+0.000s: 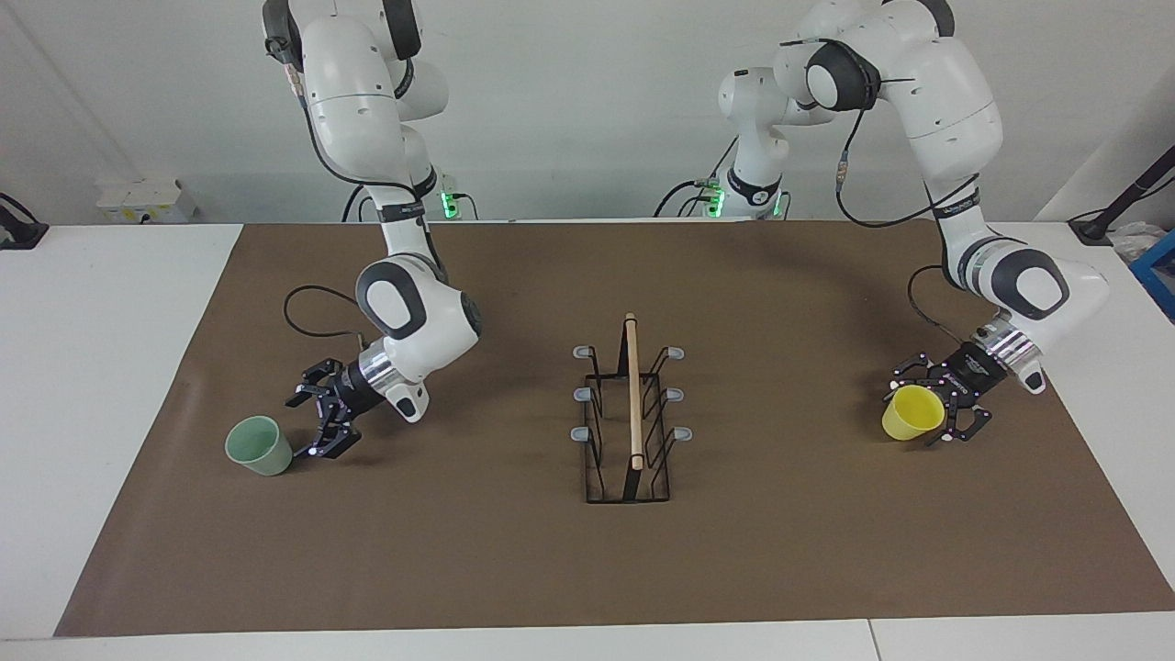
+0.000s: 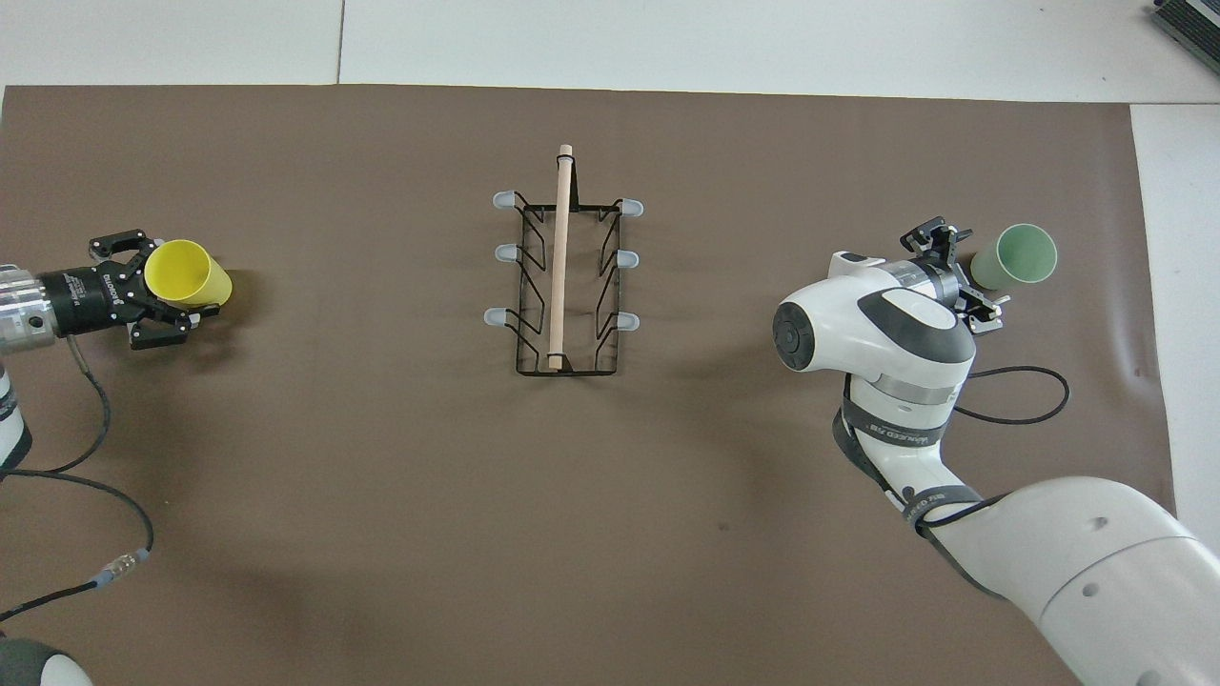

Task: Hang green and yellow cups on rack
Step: 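Lift the yellow cup with the left gripper while the right gripper lifts the green cup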

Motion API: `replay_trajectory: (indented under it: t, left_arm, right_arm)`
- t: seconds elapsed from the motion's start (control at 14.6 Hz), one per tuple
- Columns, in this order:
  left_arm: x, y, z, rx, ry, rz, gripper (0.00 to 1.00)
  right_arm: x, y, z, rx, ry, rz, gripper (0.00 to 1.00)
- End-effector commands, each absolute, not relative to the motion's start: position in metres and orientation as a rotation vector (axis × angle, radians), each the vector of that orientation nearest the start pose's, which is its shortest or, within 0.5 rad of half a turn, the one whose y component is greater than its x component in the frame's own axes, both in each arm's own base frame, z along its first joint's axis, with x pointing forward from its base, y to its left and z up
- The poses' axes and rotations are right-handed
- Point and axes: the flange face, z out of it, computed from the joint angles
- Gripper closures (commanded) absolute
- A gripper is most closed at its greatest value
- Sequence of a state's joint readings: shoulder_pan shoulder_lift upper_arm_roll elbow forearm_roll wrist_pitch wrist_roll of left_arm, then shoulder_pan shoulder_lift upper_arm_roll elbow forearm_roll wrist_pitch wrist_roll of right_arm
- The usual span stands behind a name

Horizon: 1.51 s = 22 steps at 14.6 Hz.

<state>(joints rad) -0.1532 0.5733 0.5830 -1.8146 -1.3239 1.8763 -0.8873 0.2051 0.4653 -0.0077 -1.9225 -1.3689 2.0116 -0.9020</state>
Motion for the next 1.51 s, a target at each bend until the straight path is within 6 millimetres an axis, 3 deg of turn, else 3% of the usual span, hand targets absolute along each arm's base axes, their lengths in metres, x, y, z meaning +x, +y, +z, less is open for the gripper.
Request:
replay_trajectory:
  t: [0.0,0.07,0.14,0.21,0.48,0.89,1.37,1.44]
  left_arm:
    - [0.615,0.145,0.275,1.291,1.938,-0.505,0.03]
    - [0.617,0.14,0.276,1.297,1.951,-0.479,0.21]
    - [0.618,0.133,0.275,1.337,1.926,-0.462,0.8]
    - [0.618,0.132,0.278,1.365,1.899,-0.441,1.0]
    - [0.63,0.134,0.3,1.409,1.861,-0.388,1.0]
    - [0.668,0.129,0.383,1.64,1.75,-0.222,1.0]
    - [0.658,0.131,0.469,1.786,1.668,-0.079,1.0]
    - [0.658,0.122,0.478,1.816,1.664,-0.07,1.0]
  right_arm:
    - [0.613,0.06,0.244,1.1,1.781,-0.739,0.0]
    - [0.608,0.058,0.238,1.095,1.778,-0.733,0.0]
    - [0.604,0.052,0.231,1.088,1.77,-0.724,0.0]
    - [0.602,0.043,0.227,1.08,1.761,-0.715,0.0]
    - [0.599,0.038,0.223,1.088,1.757,-0.709,0.0]
    - [0.591,0.015,0.213,1.039,1.755,-0.7,0.0]
    - [0.589,-0.005,0.21,0.947,1.738,-0.667,0.0]
    - [0.589,-0.012,0.211,0.944,1.727,-0.666,0.0]
